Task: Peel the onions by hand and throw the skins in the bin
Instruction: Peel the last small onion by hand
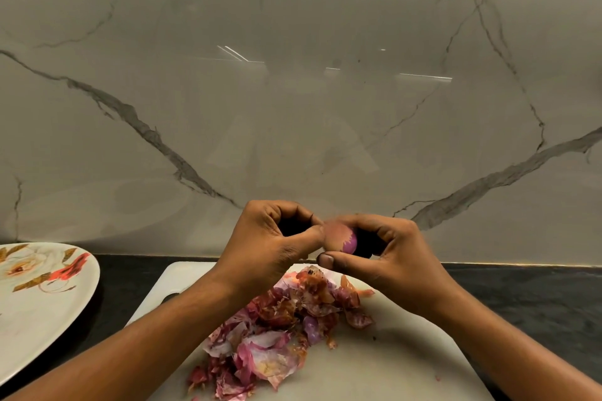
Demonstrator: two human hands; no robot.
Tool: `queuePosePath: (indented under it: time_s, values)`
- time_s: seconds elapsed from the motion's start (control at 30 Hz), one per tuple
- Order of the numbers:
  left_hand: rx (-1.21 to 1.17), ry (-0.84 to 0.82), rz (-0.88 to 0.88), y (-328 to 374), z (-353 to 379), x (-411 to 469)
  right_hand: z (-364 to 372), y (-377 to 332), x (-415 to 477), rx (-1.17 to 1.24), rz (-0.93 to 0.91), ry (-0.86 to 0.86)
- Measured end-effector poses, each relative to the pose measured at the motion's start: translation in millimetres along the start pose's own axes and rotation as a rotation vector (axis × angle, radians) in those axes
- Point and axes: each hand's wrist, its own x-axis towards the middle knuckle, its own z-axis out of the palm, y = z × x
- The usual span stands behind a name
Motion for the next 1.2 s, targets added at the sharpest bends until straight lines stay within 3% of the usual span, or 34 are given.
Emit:
queuePosePath:
  time_s: [0.77,1.03,1.2]
  values:
    - [-0.145,0.202,-0.132,-9,-10,13,-11,2,6,0.373,0.116,0.104]
    - [-0.106,0.066,-0.083,-6,-7,6,-11,1,7,0.413,0.233,-0.026]
    - [-0.084,0.014,-0.060,-7,-7,6,-14,1,8,0.403,0.246,-0.006]
